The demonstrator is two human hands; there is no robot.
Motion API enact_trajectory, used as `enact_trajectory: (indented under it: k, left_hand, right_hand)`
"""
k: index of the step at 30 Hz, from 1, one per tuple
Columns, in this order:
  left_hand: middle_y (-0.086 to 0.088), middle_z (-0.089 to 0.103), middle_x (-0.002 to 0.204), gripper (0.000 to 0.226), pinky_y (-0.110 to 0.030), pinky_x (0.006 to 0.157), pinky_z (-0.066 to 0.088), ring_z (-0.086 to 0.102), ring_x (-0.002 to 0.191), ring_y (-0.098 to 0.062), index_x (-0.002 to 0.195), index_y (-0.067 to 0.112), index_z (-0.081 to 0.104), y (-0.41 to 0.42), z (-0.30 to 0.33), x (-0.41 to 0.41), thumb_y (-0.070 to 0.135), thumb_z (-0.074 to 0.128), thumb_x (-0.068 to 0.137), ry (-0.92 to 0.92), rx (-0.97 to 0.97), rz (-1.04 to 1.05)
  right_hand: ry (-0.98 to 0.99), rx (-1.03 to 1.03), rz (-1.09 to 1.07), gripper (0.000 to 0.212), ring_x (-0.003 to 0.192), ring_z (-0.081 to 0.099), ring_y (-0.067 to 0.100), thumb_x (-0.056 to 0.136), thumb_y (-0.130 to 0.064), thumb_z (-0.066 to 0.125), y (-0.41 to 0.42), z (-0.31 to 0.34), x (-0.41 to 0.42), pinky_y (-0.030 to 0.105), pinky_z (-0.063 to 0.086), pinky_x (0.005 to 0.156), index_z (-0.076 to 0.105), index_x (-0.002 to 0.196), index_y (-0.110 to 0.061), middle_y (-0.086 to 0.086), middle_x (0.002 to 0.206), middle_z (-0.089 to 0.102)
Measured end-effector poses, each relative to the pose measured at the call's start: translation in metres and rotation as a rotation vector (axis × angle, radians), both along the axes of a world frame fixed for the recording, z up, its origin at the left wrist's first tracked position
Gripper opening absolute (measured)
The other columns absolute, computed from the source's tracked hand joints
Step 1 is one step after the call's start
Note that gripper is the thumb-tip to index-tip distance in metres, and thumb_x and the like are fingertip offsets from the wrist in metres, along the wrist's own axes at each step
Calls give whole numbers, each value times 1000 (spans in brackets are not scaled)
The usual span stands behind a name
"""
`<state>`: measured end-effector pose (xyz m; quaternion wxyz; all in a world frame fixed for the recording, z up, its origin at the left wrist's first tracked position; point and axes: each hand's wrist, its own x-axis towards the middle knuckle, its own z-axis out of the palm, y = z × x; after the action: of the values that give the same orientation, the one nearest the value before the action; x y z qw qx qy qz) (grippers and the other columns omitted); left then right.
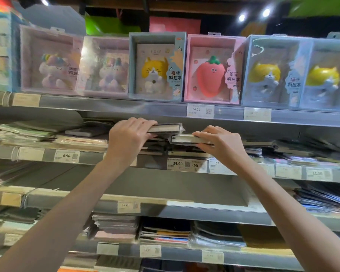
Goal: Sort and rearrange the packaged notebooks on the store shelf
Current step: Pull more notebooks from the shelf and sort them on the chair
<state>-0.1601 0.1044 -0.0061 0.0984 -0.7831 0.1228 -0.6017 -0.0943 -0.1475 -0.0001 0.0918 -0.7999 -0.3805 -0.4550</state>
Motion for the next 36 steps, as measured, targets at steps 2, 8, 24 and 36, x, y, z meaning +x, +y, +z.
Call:
enact_trajectory:
  k: [2, 8, 24, 36]
  left_hand:
    - [-3, 70, 84, 31, -30, 57, 49, 65, 73, -22, 104, 11, 68, -2, 9, -15, 30, 51, 87, -49, -1, 1]
    - [-5, 71, 89, 30, -30, 60, 47, 66, 76, -23, 111, 9, 65, 1, 21, -55, 23, 64, 85, -71, -28, -8]
    - [-6, 69, 73, 35, -24, 47, 45, 64, 59, -24, 95, 9, 71, 4, -58, -124, 31, 49, 81, 99, -59, -106]
    - [-5, 72, 77, 34, -29, 51, 51, 68, 64, -24, 98, 12, 71, -14, -272, -125, 25, 81, 68, 684, -245, -135]
  right_hand:
    - [-9, 4, 10, 24, 82, 64, 21, 82, -31, 65, -2, 9, -19, 36, 51, 50, 68, 105, -25, -3, 92, 67]
    - [112, 11, -43, 31, 73, 60, 14, 84, -38, 62, -1, 31, -74, 36, 50, 60, 65, 114, -29, -10, 97, 56]
    - [697, -52, -161, 40, 89, 50, 10, 86, -45, 55, -9, -91, -144, 34, 49, 79, 61, 121, -26, -6, 101, 45]
    - [1169, -212, -275, 32, 96, 60, 16, 90, -45, 53, -18, -282, -157, 30, 47, 71, 63, 116, -31, -7, 112, 66]
